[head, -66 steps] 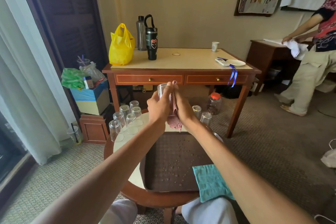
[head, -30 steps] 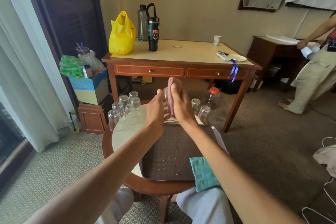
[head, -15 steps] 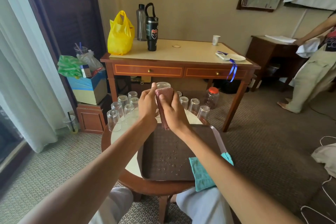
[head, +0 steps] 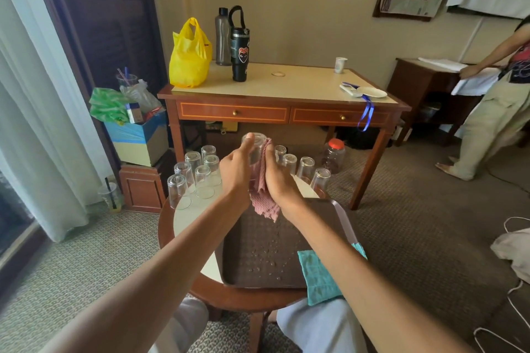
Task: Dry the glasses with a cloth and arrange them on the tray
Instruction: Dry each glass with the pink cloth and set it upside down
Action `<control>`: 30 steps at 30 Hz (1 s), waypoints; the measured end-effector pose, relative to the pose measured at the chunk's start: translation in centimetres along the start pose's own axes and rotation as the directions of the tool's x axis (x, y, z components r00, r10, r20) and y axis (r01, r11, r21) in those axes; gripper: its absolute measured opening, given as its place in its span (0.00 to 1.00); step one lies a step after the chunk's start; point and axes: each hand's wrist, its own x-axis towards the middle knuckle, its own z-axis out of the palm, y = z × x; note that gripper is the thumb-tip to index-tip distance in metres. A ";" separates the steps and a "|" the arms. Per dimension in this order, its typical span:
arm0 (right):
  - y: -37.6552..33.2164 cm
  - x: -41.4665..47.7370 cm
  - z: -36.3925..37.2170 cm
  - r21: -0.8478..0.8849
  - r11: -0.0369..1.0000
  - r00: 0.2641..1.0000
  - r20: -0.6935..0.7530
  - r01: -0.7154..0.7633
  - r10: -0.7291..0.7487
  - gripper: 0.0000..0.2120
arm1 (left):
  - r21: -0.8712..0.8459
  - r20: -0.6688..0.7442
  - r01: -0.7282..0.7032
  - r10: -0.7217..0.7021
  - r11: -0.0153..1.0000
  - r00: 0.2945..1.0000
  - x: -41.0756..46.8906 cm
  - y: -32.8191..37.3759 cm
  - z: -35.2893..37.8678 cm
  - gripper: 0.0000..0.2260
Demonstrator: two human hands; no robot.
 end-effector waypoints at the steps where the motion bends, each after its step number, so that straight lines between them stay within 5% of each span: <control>1: 0.6 -0.1 0.3 -0.040 0.999 0.999 0.006 0.032 -0.032 0.40 | -0.005 -0.011 0.008 -0.008 1.000 1.000 0.1 0.1 -0.2 0.18; 7: 1.3 0.1 0.9 0.055 0.970 0.971 -0.043 0.239 -0.237 0.19 | 0.012 0.007 -0.002 0.001 1.000 1.000 0.6 -0.4 -0.8 0.23; 10: 0.2 0.9 0.1 0.140 0.952 0.958 -0.137 0.271 -0.252 0.20 | -0.005 0.073 0.017 -0.017 1.000 0.997 0.5 -0.6 -0.4 0.20; 14: -1.1 0.7 -1.2 0.313 0.942 0.989 -0.127 0.117 -0.081 0.24 | 0.017 0.100 -0.009 0.007 1.000 0.995 0.1 -0.4 0.3 0.20; 19: -0.8 -0.1 -0.9 0.121 0.992 1.000 -0.008 -0.020 0.021 0.38 | 0.010 0.036 -0.055 0.055 0.998 0.998 0.2 -0.3 0.6 0.15; 23: 0.3 -0.2 -1.3 0.069 0.990 0.990 0.056 0.127 -0.131 0.26 | -0.048 0.002 -0.022 0.022 0.999 1.000 1.0 0.0 0.4 0.20; 26: 0.5 0.4 -1.8 0.047 0.985 0.983 0.069 0.169 -0.172 0.22 | -0.062 0.001 -0.023 0.023 0.998 1.000 1.2 -0.1 0.4 0.14; 30: 0.0 1.8 -1.8 0.103 0.966 0.965 -0.139 0.238 -0.223 0.20 | -0.088 0.038 0.083 -0.080 0.993 0.996 0.7 0.0 0.7 0.15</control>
